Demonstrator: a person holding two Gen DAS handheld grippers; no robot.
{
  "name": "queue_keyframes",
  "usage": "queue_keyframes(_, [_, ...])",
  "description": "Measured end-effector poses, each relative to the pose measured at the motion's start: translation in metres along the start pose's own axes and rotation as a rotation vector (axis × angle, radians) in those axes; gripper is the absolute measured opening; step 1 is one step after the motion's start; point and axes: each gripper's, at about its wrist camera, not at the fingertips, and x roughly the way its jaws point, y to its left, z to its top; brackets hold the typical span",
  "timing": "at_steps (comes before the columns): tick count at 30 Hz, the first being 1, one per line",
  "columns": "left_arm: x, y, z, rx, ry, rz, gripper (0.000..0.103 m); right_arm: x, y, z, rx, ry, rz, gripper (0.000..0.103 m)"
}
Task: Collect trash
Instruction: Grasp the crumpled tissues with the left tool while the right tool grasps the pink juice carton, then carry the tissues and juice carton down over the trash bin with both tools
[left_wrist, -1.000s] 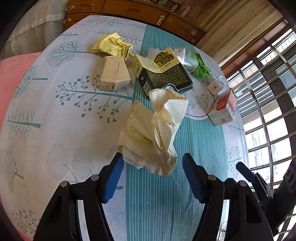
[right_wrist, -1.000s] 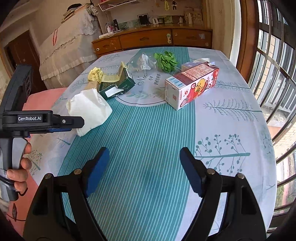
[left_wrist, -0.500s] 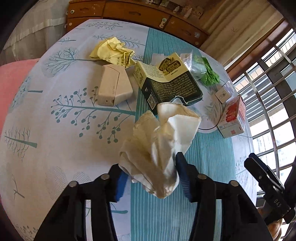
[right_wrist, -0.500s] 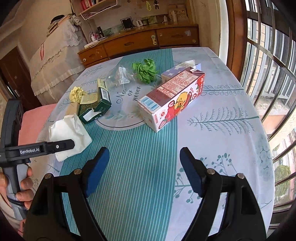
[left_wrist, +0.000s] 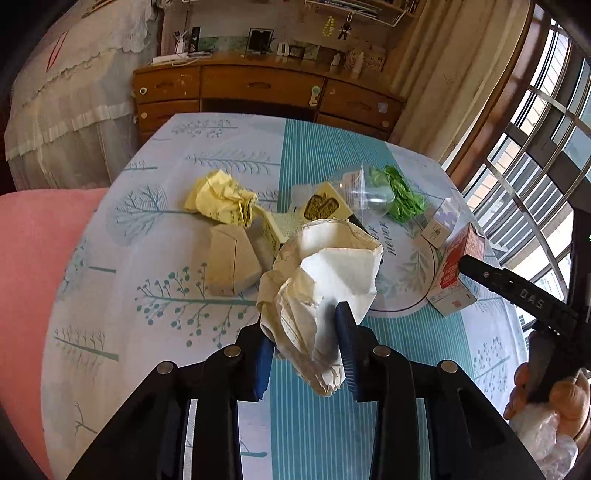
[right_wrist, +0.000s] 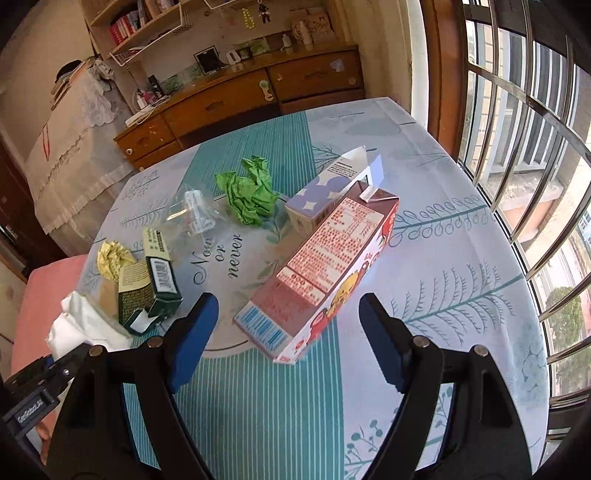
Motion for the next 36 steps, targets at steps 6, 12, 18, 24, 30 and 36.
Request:
queue_keyframes(6, [-0.008,0.0,0.002,0.022,-0.022,0.02,0.032,0.036,-0.009,0.007,0.078,0.068,-0.017,0.075])
queue_keyframes(12, [-0.013,0.004,-0.007,0.034,-0.014,0.033,0.032,0.027,-0.021,-0.004,0.129,0.043,0.069,0.054])
queue_keyframes(18, [-0.031,0.003,-0.021,0.046,-0.012,0.027,0.031,-0.007,-0.026,-0.029,0.123,0.044,0.12,0.039])
queue_keyframes(24, [-0.073,-0.004,-0.043,0.081,-0.029,0.012,0.031,-0.074,-0.022,-0.063,0.1,0.008,0.211,0.038])
queue_keyframes(30, [-0.13,-0.012,-0.075,0.135,-0.05,-0.003,0.031,-0.157,-0.003,-0.108,0.023,-0.03,0.294,0.038])
queue_keyframes(36, [-0.195,-0.019,-0.119,0.192,-0.078,-0.021,0.031,-0.234,0.012,-0.164,-0.05,-0.039,0.361,0.038])
